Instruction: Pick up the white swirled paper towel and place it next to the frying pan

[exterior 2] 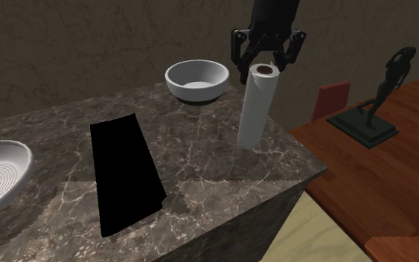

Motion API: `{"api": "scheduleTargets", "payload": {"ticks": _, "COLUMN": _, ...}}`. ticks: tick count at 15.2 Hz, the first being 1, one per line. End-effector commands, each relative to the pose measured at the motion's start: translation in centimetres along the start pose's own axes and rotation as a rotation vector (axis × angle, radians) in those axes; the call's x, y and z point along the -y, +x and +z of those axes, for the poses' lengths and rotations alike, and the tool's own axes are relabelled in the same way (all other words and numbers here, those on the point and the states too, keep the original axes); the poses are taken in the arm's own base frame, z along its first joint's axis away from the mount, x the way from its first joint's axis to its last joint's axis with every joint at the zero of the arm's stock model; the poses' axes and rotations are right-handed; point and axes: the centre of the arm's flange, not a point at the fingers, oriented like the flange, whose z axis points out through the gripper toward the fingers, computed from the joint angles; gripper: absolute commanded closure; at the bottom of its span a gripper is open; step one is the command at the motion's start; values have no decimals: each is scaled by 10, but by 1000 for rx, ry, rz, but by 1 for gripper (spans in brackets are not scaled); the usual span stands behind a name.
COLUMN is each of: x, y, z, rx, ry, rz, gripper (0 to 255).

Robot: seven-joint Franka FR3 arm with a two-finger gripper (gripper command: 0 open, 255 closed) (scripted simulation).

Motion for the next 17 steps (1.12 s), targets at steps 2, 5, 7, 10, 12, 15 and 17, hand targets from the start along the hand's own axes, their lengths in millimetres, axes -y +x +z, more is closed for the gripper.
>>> {"api": "scheduleTargets", "payload": {"ticks": 2, "x": 0, "y": 0, "z": -15, "rx": 0, "ry": 0, "rz": 0, "gripper": 255}}
{"api": "scheduleTargets", "payload": {"ticks": 5, "x": 1, "y": -1, "z": -31, "rx": 0, "ry": 0, "rz": 0, "gripper": 255}}
{"api": "scheduleTargets", "payload": {"ticks": 7, "x": 2, "y": -1, "z": -41, "rx": 0, "ry": 0, "rz": 0, "gripper": 255}}
{"api": "scheduleTargets", "payload": {"ticks": 10, "x": 3, "y": -2, "z": -57, "rx": 0, "ry": 0, "rz": 0, "gripper": 255}}
{"api": "scheduleTargets", "payload": {"ticks": 12, "x": 3, "y": -2, "z": -68, "rx": 0, "ry": 0, "rz": 0, "gripper": 255}}
{"api": "scheduleTargets", "payload": {"ticks": 15, "x": 4, "y": -3, "z": -84, "rx": 0, "ry": 0, "rz": 0, "gripper": 255}}
{"api": "scheduleTargets", "payload": {"ticks": 17, "x": 5, "y": -4, "z": -94, "rx": 0, "ry": 0, "rz": 0, "gripper": 255}}
